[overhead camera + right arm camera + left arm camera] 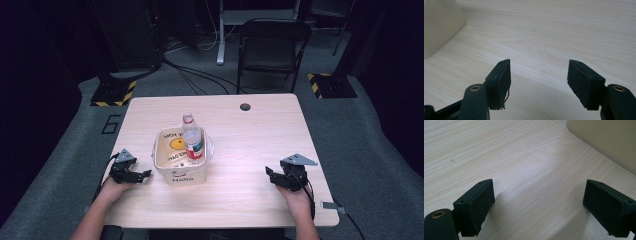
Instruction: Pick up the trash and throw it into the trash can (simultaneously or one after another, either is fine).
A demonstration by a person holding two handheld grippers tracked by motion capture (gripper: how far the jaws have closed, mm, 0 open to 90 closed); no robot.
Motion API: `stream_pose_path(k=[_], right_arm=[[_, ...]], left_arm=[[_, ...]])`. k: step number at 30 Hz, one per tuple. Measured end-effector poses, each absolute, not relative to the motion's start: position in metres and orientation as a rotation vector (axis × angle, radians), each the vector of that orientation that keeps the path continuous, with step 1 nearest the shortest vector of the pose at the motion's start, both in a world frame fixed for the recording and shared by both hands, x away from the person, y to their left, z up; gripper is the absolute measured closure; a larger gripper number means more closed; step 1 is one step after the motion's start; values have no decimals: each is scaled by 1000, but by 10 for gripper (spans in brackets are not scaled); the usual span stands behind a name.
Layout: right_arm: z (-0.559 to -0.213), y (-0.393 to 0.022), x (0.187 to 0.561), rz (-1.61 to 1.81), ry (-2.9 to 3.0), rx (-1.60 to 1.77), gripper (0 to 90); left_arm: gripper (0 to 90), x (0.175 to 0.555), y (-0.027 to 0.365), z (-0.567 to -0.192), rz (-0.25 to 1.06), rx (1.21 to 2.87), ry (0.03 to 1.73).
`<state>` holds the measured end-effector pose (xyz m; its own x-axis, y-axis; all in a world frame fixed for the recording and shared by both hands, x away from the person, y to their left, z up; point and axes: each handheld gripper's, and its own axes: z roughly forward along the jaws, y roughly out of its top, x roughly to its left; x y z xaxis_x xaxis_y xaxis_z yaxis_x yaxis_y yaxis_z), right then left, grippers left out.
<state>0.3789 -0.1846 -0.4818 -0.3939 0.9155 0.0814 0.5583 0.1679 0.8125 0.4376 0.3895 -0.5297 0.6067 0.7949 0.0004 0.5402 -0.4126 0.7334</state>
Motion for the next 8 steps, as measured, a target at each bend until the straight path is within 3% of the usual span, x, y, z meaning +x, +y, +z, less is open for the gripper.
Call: stream_pose_path(k=[8], right_arm=[[-497,-199,385,1054,1951,1527,242]], left_arm=[[100,438,390,-529,453,2125,1048]])
